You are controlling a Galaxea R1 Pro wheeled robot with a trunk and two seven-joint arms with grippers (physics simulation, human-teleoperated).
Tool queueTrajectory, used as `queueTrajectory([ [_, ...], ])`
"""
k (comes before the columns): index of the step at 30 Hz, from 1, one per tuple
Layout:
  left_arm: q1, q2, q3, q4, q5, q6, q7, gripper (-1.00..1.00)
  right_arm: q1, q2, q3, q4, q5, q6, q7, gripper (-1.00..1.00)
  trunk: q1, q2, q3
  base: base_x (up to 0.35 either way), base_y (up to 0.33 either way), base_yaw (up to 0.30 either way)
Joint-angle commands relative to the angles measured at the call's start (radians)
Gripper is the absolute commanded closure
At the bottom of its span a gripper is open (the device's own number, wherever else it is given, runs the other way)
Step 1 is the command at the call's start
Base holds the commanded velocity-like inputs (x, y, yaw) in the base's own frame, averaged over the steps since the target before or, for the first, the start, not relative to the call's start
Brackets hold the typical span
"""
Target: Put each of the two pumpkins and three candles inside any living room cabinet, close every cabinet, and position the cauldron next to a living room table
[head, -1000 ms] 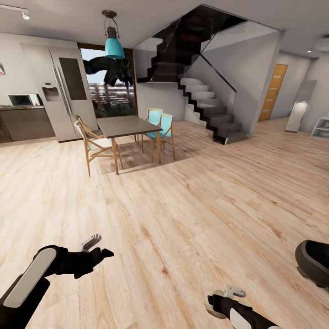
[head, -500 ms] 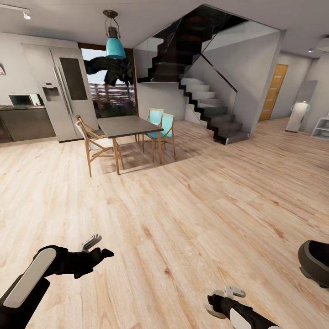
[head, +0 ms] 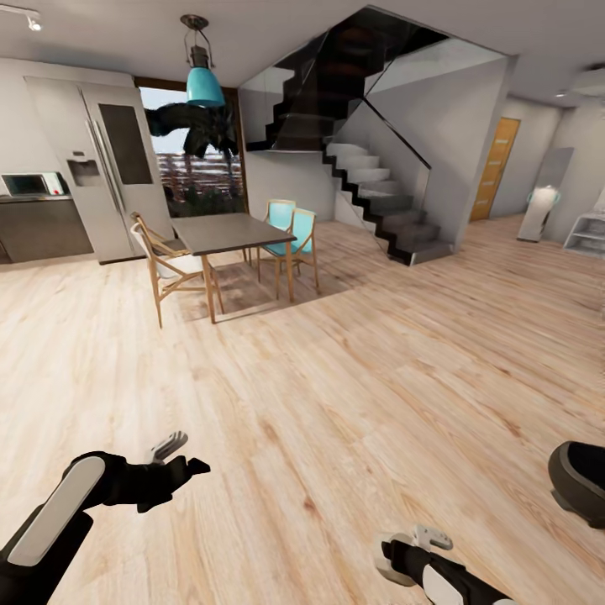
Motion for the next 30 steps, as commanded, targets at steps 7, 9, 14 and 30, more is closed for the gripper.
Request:
queueTrajectory([
  [7,-0.001,0.001,-0.006,-0.005,0.01,0.0,0.011,-1.0,-0.001,-0.002,0.006,0.003,-0.022,0.006,0.039,1.0,0.0,0.0,-0.009,0.001,-0.078,-0.176],
  [9,-0.001,0.001,-0.006,-0.004,0.01,0.0,0.011,-1.0,-0.001,-0.001,0.006,0.004,-0.022,0.006,0.041,1.0,0.0,0.0,-0.012,0.0,-0.08,-0.181],
  [14,-0.001,0.0,-0.006,-0.003,0.01,0.0,0.011,-1.0,-0.001,-0.002,0.006,0.006,-0.022,0.006,0.042,1.0,0.0,0.0,-0.014,-0.051,-0.012,-0.254],
  [30,-0.001,0.0,-0.005,-0.001,0.01,0.0,0.01,-1.0,-0.001,0.001,0.006,0.008,-0.024,0.006,0.041,1.0,0.0,0.0,-0.027,-0.039,0.0,-0.183],
])
